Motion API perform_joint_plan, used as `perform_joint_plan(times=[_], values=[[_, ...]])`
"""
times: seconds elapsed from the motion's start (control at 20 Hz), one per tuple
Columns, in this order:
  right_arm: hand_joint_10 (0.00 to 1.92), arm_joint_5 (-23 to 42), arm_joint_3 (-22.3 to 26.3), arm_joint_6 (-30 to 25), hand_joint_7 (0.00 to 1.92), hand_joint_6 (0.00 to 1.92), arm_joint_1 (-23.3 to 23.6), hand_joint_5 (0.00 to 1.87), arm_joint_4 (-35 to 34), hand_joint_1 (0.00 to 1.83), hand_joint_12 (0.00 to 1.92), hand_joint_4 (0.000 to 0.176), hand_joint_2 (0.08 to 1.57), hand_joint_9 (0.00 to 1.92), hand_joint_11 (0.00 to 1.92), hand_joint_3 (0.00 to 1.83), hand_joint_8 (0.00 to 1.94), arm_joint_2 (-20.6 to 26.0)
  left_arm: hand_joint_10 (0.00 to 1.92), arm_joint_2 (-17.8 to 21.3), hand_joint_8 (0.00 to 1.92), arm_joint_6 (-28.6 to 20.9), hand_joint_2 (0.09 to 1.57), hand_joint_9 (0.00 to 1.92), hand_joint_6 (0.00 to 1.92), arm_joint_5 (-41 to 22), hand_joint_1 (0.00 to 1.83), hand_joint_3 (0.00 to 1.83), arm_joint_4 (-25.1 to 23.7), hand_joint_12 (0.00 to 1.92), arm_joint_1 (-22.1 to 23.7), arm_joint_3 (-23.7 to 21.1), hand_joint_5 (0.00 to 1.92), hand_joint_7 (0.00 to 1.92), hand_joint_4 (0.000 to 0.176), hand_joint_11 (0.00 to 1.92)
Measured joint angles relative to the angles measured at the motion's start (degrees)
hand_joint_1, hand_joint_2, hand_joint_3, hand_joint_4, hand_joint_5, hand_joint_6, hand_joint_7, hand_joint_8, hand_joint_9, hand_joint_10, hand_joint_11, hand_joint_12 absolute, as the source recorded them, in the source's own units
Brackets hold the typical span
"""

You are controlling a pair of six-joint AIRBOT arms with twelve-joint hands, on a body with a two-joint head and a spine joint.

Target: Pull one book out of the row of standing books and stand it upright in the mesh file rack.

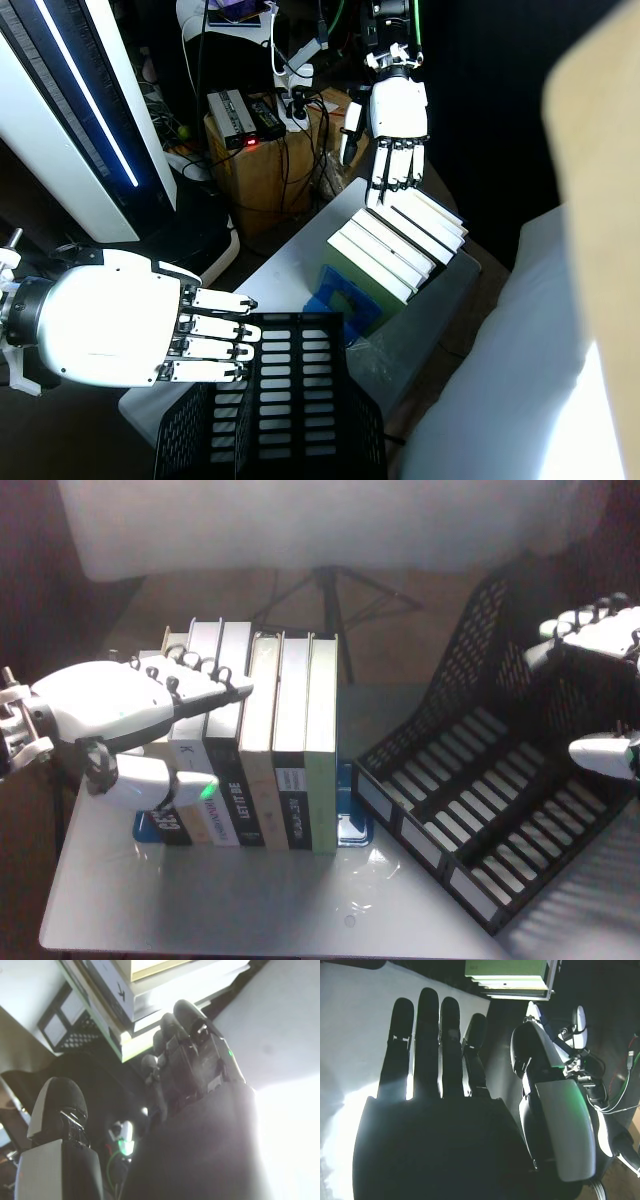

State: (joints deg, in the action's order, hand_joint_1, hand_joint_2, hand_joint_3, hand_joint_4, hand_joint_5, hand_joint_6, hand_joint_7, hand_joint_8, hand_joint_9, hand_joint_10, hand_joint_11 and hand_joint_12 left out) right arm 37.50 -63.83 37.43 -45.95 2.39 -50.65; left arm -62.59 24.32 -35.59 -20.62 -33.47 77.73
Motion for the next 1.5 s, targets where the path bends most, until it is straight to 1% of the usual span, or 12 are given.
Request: perform_joint_plan(times=[0.15, 0.25, 0.45, 0.6, 0.7, 0.85, 1.0, 1.05, 1.1, 1.25, 1.4, 1.5], values=[[0.0, -0.1, 0.0, 0.0, 0.0, 0.0, 0.1, 0.0, 0.0, 0.44, 0.0, 0.0, 1.27, 0.0, 0.0, 0.02, 0.0, 0.0, 0.0, 0.0, 0.0, 0.0, 1.32, 0.0, 0.0, 0.0, 0.25, 0.01, -0.3, 0.0, 0.2, 0.0, 0.01, 0.0, 0.017, 0.0], [0.0, -0.1, 0.0, 0.0, 0.0, 0.0, 0.1, 0.0, 0.0, 0.44, 0.0, 0.0, 1.27, 0.0, 0.0, 0.01, 0.0, 0.0, 0.0, 0.0, 0.0, 0.0, 1.31, 0.0, 0.01, 0.3, 0.28, 0.0, -0.9, 0.0, 0.4, 0.0, 0.04, 0.0, 0.022, 0.0], [0.0, -0.1, 0.0, 0.0, 0.0, 0.0, 0.1, 0.0, -0.1, 0.46, 0.0, 0.0, 1.27, 0.0, 0.0, 0.01, 0.0, -0.2, 0.0, -0.2, 0.0, 2.1, 1.29, 0.0, 0.02, 2.8, 0.14, 0.0, -2.8, 0.0, 2.6, 0.0, 0.08, 0.0, 0.038, 0.0], [0.0, 0.0, 0.0, 0.0, 0.0, 0.0, 0.1, 0.0, -0.9, 0.44, 0.0, 0.0, 1.28, 0.0, 0.0, 0.01, 0.0, -0.3, 0.0, -1.6, 0.0, 3.8, 1.28, 0.0, 0.04, 6.1, 0.11, 0.0, -5.1, 0.0, 4.3, 0.2, 0.19, 0.0, 0.031, 0.0], [0.0, 0.1, 0.1, 0.0, 0.0, 0.0, -0.1, 0.0, -1.3, 0.43, 0.0, 0.0, 1.28, 0.0, 0.0, 0.01, 0.0, -0.3, 0.0, -3.3, 0.0, 3.9, 1.28, 0.0, 0.05, 8.6, 0.11, 0.0, -7.6, 0.0, 5.5, 1.1, 0.27, 0.0, 0.035, 0.0], [0.0, 0.3, 0.1, 0.0, 0.0, 0.0, -0.1, 0.0, -1.6, 0.42, 0.0, 0.0, 1.28, 0.0, 0.0, 0.0, 0.0, -0.3, 0.0, -4.6, 0.0, 3.9, 1.28, 0.0, 0.03, 12.0, 0.14, 0.0, -10.6, 0.0, 7.6, 2.3, 0.36, 0.0, 0.019, 0.0], [0.0, 0.6, 0.1, 0.0, 0.0, 0.0, -0.7, 0.0, -1.9, 0.43, 0.0, 0.0, 1.28, 0.0, 0.0, 0.0, 0.0, -0.5, 0.0, -4.8, 0.0, 5.5, 1.28, 0.0, 0.03, 13.4, 0.14, 0.0, -9.9, 0.0, 8.0, 2.5, 0.37, 0.0, 0.018, 0.0], [0.0, 0.5, 0.0, 0.0, 0.0, 0.0, -0.7, 0.0, -2.0, 0.42, 0.0, 0.0, 1.27, 0.0, 0.0, 0.0, 0.0, -0.5, 0.0, -4.8, 0.0, 5.9, 1.27, 0.0, 0.03, 13.4, 0.16, 0.0, -9.2, 0.0, 8.0, 2.5, 0.39, 0.0, 0.005, 0.0], [0.0, 0.6, 0.0, 0.0, 0.0, 0.0, -0.7, 0.0, -2.2, 0.42, 0.0, 0.0, 1.27, 0.0, 0.0, 0.0, 0.0, -0.6, 0.0, -4.7, 0.0, 6.3, 1.27, 0.0, 0.03, 13.4, 0.16, 0.0, -8.3, 0.0, 8.0, 2.5, 0.39, 0.0, 0.005, 0.0], [0.0, 1.1, 0.0, 0.0, 0.0, 0.0, -1.0, 0.0, -2.6, 0.43, 0.0, 0.0, 1.28, 0.0, 0.0, 0.0, 0.0, -0.6, 0.0, -3.5, 0.0, 8.3, 1.28, 0.0, 0.01, 12.6, 0.03, 0.0, -6.5, 0.0, 8.0, 2.1, 0.41, 0.0, 0.025, 0.0], [0.0, 1.2, 0.0, 0.0, 0.0, 0.0, -1.1, 0.0, -2.7, 0.43, 0.0, 0.0, 1.27, 0.0, 0.0, 0.0, 0.0, -1.0, 0.0, -3.7, 0.0, 9.1, 1.28, 0.0, 0.02, 13.5, 0.07, 0.0, -6.2, 0.0, 8.0, 2.1, 0.44, 0.0, 0.013, 0.0], [0.0, 1.2, 0.0, 0.0, 0.0, 0.0, -1.1, 0.0, -2.7, 0.45, 0.0, 0.0, 1.27, 0.0, 0.0, 0.0, 0.0, -1.1, 0.0, -3.9, 0.0, 9.1, 1.29, 0.0, 0.01, 13.9, 0.11, 0.0, -6.6, 0.0, 8.0, 2.1, 0.45, 0.0, 0.023, 0.0]])
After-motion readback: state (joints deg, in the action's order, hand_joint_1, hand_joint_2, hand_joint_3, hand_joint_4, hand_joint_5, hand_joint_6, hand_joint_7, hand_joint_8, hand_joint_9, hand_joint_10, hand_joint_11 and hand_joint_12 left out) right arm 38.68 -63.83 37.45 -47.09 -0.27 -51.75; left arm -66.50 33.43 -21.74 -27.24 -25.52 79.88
